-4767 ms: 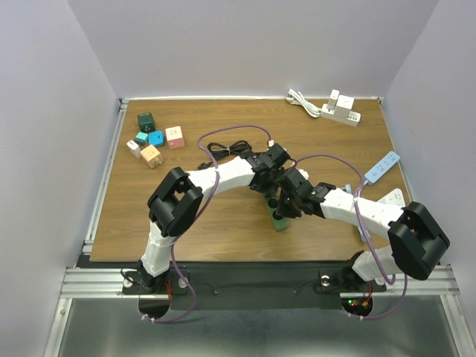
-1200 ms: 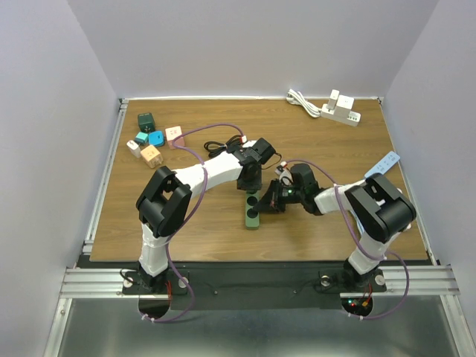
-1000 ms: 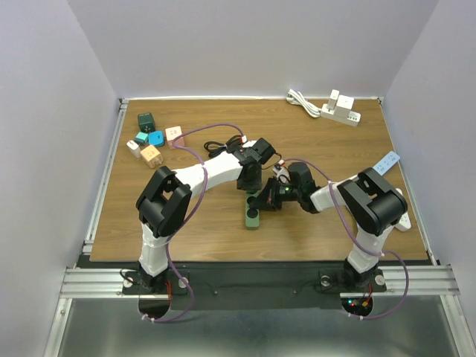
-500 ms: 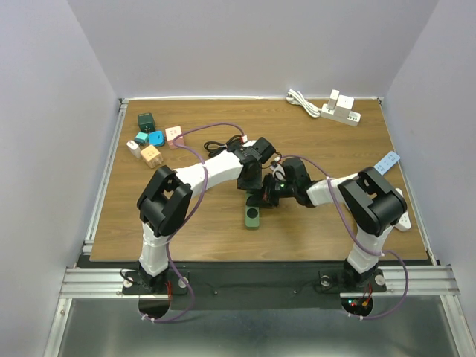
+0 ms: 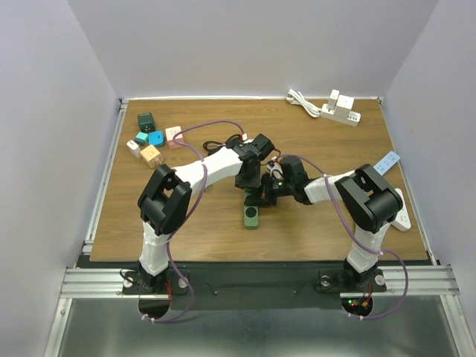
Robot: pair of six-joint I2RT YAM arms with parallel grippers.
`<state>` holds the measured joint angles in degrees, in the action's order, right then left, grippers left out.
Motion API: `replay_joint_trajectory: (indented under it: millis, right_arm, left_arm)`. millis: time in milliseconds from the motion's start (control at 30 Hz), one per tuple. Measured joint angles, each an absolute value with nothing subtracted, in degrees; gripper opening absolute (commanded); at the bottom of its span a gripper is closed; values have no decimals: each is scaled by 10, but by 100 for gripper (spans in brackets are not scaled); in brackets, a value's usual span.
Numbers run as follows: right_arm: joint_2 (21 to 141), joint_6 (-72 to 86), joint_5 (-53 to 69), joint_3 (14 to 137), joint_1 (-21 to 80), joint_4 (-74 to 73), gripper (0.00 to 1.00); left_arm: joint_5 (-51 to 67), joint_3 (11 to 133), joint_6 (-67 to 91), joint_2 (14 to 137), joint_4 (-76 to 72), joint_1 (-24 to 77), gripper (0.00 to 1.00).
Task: Pull the plug off the socket
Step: Remove the plug from the socket.
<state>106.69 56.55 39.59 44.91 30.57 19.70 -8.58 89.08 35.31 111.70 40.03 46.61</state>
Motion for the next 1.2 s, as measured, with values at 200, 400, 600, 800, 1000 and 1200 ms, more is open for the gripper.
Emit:
replay_joint_trajectory:
  millis: [200, 400, 600, 800, 1000, 1200]
  right_arm:
    - [1079, 568, 401, 461, 305, 200, 1]
    - [1091, 568, 409, 471, 305, 203, 0]
    - [1101, 568, 405, 477, 306, 211, 1]
    - [1102, 562, 397, 480, 315, 221, 1]
    - [1102, 562, 395, 480, 316, 221, 1]
    - [1103, 560, 396, 479, 316, 225, 1]
  left_arm:
    - [-87, 907, 341, 1117, 415, 460, 0]
    - [-77, 910, 335, 1117, 414, 449, 0]
    - [-15, 826, 342, 1086, 317, 415, 0]
    - [47, 689, 381, 1002, 199, 377, 0]
    - [63, 668, 391, 989, 173, 369, 0]
    - [61, 694, 383, 992, 215, 369, 0]
